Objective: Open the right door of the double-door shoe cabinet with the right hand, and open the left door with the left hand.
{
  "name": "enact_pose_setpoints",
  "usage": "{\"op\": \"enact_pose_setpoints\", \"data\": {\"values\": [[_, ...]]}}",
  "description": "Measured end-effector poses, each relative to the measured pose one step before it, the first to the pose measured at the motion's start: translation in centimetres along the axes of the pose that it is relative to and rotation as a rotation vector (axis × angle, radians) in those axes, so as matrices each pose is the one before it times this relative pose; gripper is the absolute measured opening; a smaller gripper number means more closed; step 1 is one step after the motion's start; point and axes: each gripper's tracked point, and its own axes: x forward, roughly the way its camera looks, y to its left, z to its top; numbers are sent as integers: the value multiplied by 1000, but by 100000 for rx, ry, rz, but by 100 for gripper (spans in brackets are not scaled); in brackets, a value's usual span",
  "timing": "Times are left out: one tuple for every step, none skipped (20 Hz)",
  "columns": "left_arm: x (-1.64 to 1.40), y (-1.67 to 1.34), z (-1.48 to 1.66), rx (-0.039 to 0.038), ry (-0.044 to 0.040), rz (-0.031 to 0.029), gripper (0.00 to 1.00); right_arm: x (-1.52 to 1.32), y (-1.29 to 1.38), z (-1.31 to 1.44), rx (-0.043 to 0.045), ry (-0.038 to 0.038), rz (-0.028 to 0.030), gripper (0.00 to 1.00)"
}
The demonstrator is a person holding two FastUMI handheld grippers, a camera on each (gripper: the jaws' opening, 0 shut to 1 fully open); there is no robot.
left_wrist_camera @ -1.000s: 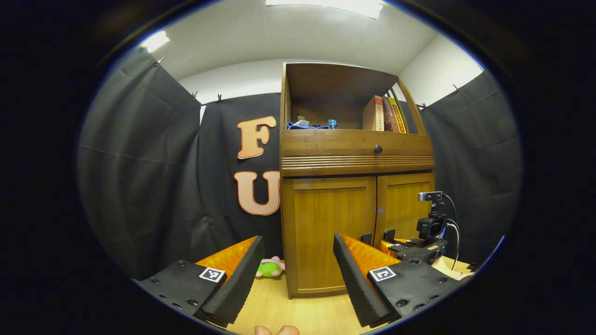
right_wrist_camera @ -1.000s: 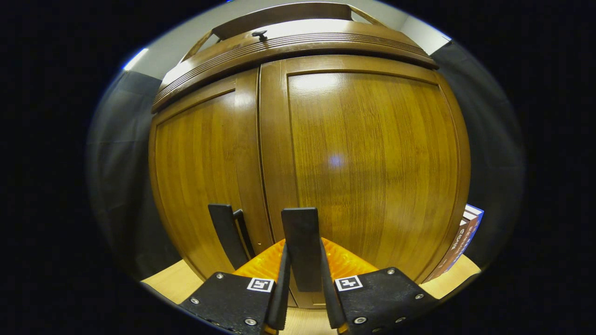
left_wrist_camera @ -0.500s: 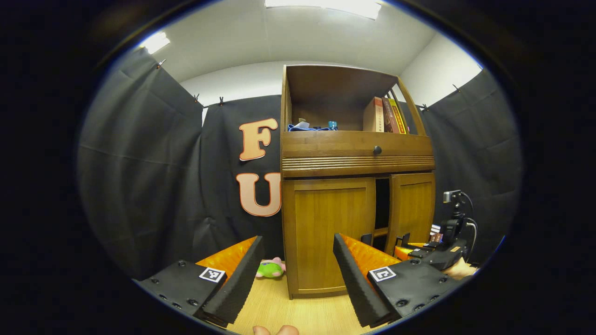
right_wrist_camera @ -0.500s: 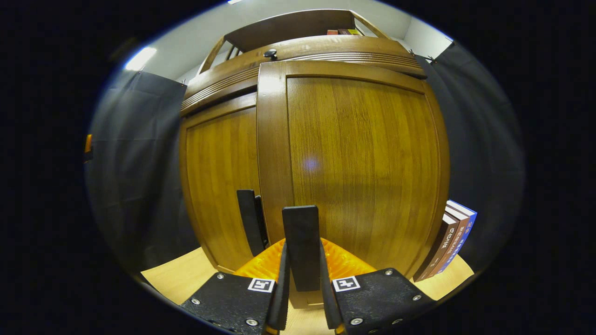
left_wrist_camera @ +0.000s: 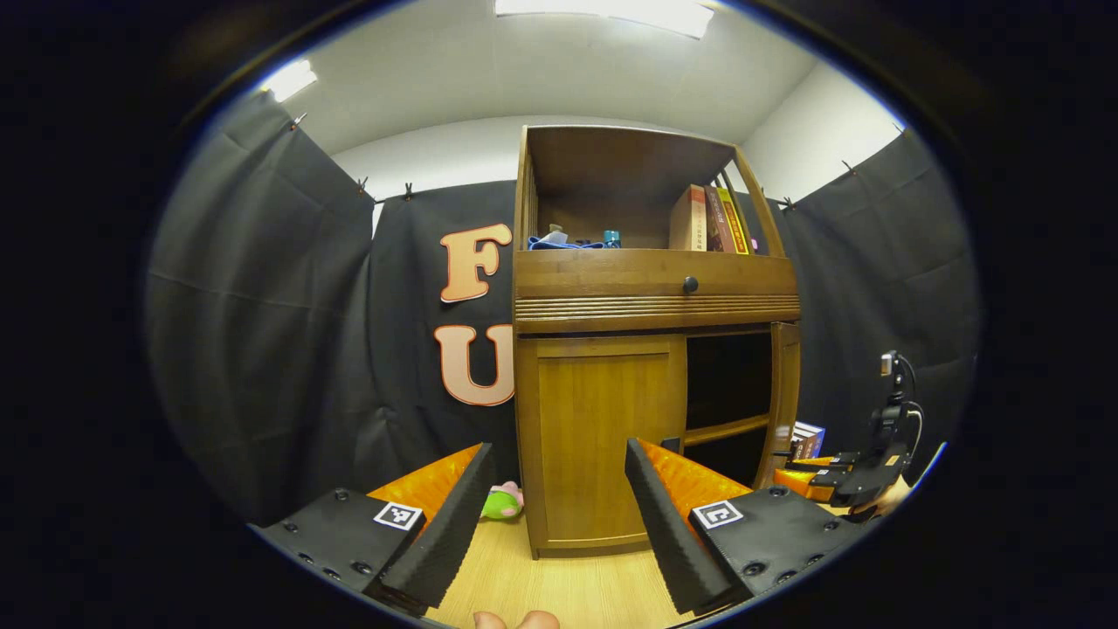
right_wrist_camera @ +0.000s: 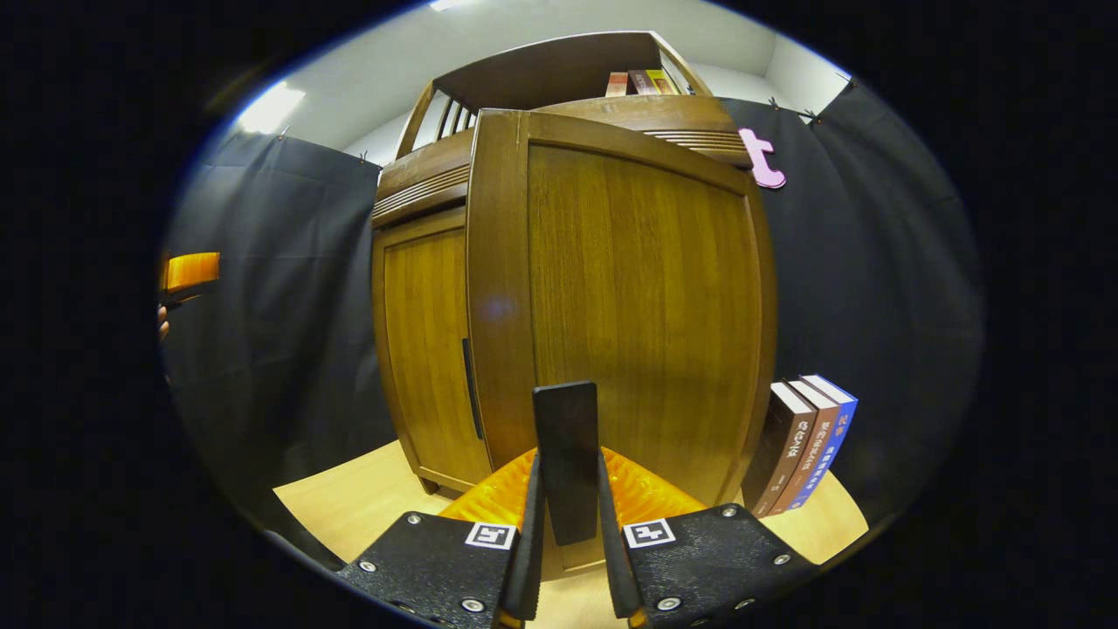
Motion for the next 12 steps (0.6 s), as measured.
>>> {"op": "enact_pose_setpoints", "data": {"values": [[-75,-212,30,267,-86,-544,95,-689,-415,-71,-656,-190,-766,31],[44,-262,-32,55,-88,-575,96,-588,-465,-56,-594,-298,-709,31],[-89,-116,42,-79,-2,-203,96,-556,-332,-30,-462,201,-951,29],[133,-97,-126,-59,95,-237,96,-483,-461,-104,-574,315,-988,29],[-44,-109,-39,-135,63,-142,96,-426,-477,-16,-412,250,-1023,29],[18,-24,-62,-213,149,-95,96,-506,-423,-44,-420,118,-881,29],[-11,-5,-167,-190,134,-82,96,-459,-447,96,-100,-96,-1051,21],[84,-25,-47,-216,129,144,96,-316,-496,76,231,36,-1070,29],[-33,52,-21,-225,41,39,96,-352,-446,-175,337,169,-998,33],[93,-20,-61,-243,100,-94,96,-380,-325,66,478,-48,-825,36],[147,-11,-98,-300,171,27,96,-264,-188,-24,621,113,-640,18],[123,1,-96,-240,267,32,96,-269,-237,-111,298,115,-620,24]]}}
